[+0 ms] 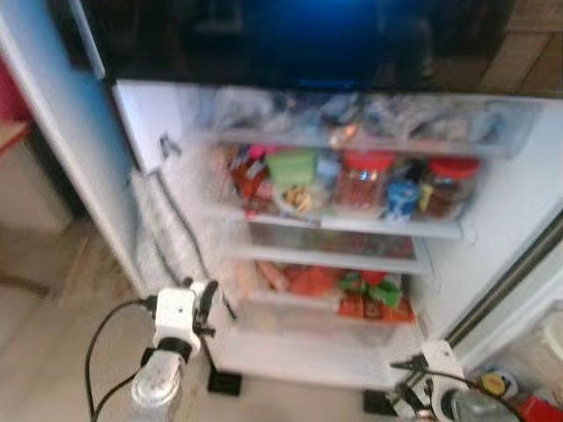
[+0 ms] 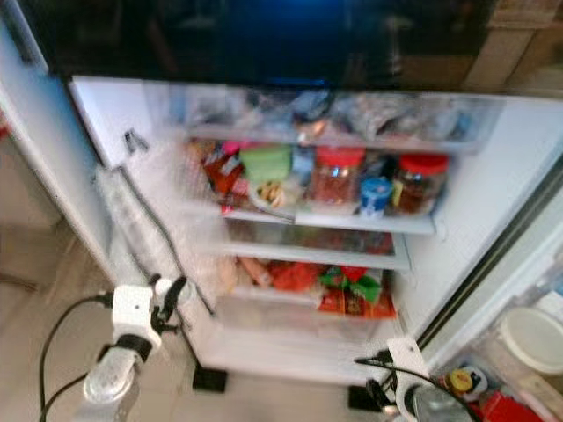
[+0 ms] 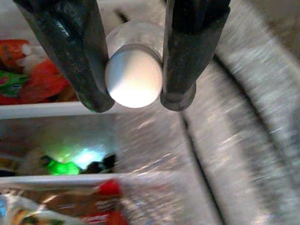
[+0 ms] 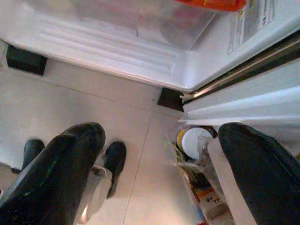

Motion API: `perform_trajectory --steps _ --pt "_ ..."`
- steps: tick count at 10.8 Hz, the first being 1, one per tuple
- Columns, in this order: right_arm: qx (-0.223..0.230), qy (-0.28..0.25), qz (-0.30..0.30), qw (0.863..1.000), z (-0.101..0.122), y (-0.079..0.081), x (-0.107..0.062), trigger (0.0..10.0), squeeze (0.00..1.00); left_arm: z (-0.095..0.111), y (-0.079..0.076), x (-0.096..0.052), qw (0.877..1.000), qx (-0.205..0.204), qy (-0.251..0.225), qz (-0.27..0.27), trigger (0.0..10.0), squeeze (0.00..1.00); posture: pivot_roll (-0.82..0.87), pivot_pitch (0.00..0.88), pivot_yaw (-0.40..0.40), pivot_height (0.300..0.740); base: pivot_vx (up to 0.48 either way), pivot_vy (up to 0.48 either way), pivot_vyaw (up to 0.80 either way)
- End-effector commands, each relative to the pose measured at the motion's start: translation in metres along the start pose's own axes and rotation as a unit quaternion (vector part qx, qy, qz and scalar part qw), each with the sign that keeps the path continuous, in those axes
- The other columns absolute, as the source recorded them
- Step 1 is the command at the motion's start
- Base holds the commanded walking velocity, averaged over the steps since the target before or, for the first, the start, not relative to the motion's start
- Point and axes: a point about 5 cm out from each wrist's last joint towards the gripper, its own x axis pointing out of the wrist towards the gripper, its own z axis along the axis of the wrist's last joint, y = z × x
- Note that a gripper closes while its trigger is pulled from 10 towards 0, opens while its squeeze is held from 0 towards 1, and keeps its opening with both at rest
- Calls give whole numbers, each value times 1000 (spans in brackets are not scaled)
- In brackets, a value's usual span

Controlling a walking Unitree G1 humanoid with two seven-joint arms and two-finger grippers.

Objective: Restocking fridge

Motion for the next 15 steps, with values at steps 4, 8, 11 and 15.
perform_trajectory --steps 4,8,11,15 --pt "14 -13 -21 1000 6 -5 -1 10000 0 5 -10 5 999 -25 -2 -38 10000 0 6 12 5 740 304 0 0" --pt "8 -12 -21 1000 7 -5 -1 10000 0 2 -13 5 997 -52 15 -63 10000 0 20 12 2 740 313 0 -722" --pt "10 -15 -19 1000 8 -5 -1 10000 0 1 -14 4 995 -61 22 -78 10000 0 23 12 4 740 90 0 0" --pt "23 -23 -14 999 8 -4 -1 10000 0 0 -12 1 995 -58 23 -74 10000 0 24 16 4 740 0 0 0"
